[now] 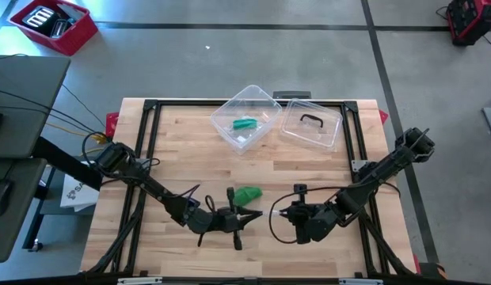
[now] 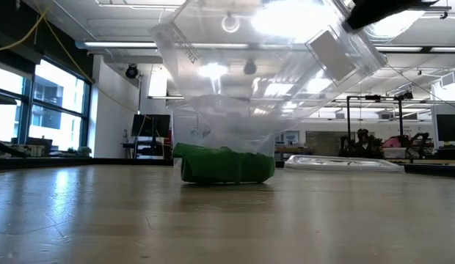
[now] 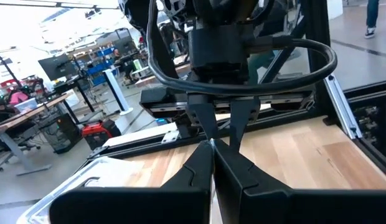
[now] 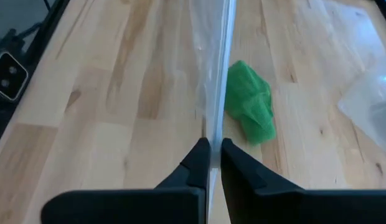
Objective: Roll bandage
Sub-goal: Open the transparent zip bag
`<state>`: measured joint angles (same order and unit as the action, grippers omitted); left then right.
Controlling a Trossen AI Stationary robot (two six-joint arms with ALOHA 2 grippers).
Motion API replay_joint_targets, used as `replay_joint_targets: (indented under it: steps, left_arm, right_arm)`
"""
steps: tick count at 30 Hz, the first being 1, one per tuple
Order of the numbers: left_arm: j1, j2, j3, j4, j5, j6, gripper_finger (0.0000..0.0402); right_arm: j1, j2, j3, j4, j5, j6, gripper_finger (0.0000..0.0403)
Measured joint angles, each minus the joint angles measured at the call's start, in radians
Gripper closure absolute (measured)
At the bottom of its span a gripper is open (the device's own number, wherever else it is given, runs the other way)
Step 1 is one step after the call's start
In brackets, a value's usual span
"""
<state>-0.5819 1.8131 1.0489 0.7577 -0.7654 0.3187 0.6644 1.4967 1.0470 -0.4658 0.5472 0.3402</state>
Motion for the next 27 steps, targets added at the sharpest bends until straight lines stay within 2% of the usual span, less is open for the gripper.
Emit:
replay_joint_targets:
  steps: [7,19,22,27]
  left_arm:
    - [-0.007,0.000,0.000,-0.008,-0.012,0.000,0.0401]
    - [-0.006,0.000,0.000,-0.010,-0.013,-0.010,0.0401]
    - [-0.006,0.000,0.000,-0.011,-0.013,-0.016,0.0401]
    - [-0.006,0.000,0.000,-0.036,-0.006,-0.043,0.0401]
  right_arm:
    - [0.017,0.000,-0.001,-0.076,-0.004,0.063,0.0386]
    - [0.015,-0.009,-0.001,-0.080,-0.056,0.068,0.0379]
    - [-0.010,-0.052,-0.002,-0.084,-0.091,0.071,0.0347]
    - [-0.055,-0.148,-0.002,-0.067,-0.130,0.044,0.0261]
